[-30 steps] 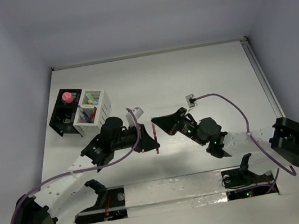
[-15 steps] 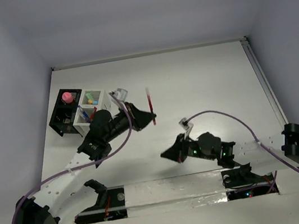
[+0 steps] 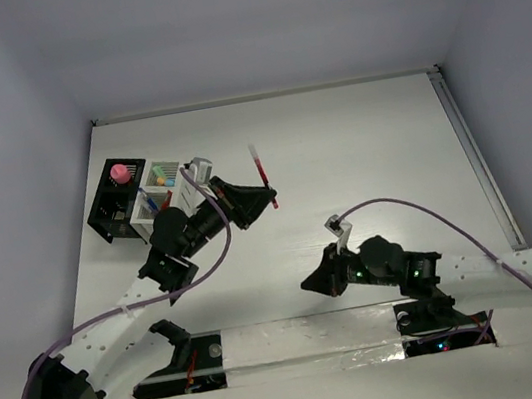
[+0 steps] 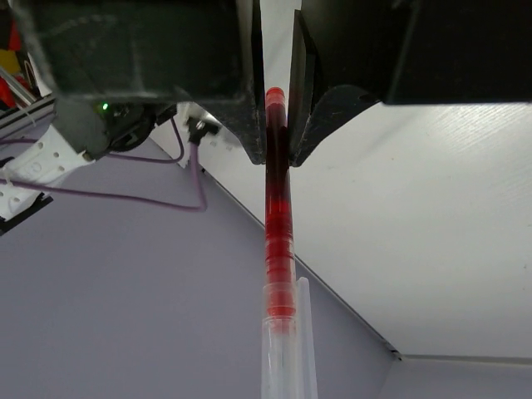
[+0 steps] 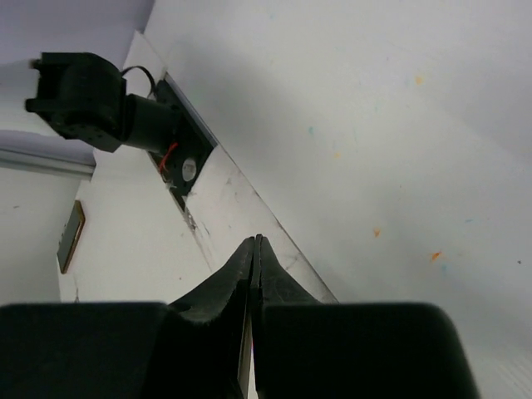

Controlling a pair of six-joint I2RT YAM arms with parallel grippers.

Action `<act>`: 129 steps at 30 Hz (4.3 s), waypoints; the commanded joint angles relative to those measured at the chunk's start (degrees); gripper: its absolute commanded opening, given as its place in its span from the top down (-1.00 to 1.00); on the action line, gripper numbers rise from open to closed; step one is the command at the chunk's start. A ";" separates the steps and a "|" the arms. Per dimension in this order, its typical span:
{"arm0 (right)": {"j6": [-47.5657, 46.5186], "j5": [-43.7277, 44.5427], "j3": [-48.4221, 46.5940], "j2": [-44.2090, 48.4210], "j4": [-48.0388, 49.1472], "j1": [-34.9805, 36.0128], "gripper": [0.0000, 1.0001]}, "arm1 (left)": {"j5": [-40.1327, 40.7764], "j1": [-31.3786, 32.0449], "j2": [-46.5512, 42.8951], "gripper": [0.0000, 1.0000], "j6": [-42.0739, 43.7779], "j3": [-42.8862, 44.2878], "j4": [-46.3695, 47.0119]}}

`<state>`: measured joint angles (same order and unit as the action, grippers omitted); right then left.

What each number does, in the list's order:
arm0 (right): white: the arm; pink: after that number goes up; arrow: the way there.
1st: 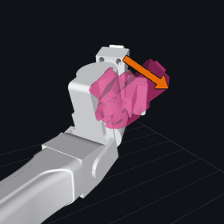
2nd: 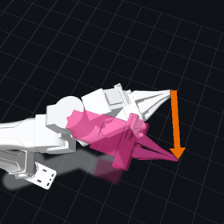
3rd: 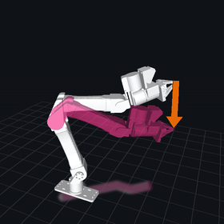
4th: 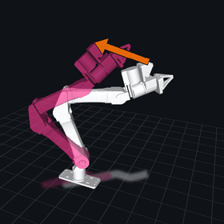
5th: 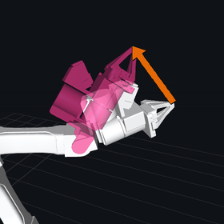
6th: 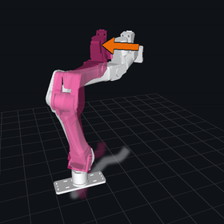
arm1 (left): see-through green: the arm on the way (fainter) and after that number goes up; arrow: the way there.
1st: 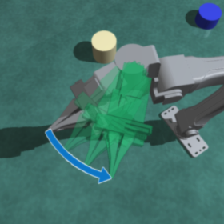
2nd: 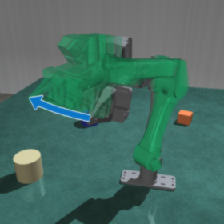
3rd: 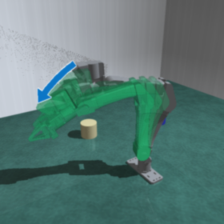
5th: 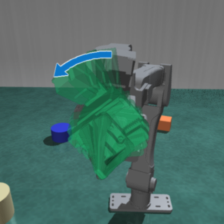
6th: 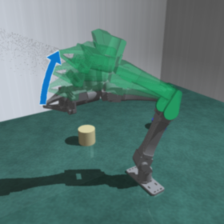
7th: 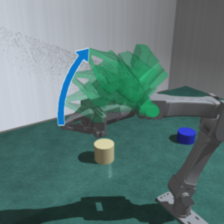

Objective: Sort the stationery into containers
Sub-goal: Close the pen at the center of the board, then place the pen in the storage box.

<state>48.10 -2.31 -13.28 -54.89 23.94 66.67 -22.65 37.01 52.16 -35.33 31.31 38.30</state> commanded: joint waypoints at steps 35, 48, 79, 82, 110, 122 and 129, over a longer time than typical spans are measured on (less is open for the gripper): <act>-31.75 -7.54 -59.59 -17.88 -32.03 -16.40 -0.43 | -4.59 3.41 -8.57 1.00 2.28 -9.69 0.89; -27.45 -10.26 -53.09 -17.00 -28.43 -16.40 0.85 | -0.73 3.94 -11.29 1.00 3.16 -8.81 -1.48; -19.89 -19.58 -35.50 -10.67 -19.73 -14.82 1.00 | 2.71 3.94 -6.55 1.00 1.85 3.41 -3.42; -19.71 -19.58 -34.62 -10.50 -18.50 -14.82 1.00 | 2.35 3.94 -4.53 1.00 1.93 3.58 -2.10; -12.24 -14.65 -38.05 -18.84 -5.69 -22.63 1.00 | 16.50 3.94 -14.19 0.04 5.97 7.88 -26.67; -6.53 -23.26 -52.27 -39.05 12.34 -23.44 1.00 | 31.34 3.94 -26.50 -0.43 13.43 17.72 -45.42; -7.75 -22.22 -73.27 -55.83 17.54 -18.25 1.00 | 41.62 3.94 -27.73 -0.98 19.32 20.72 -46.22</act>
<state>40.80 -23.62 -77.45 -106.39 33.30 45.65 12.27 41.10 24.60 -20.60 50.52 -6.92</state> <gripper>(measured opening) 0.227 0.986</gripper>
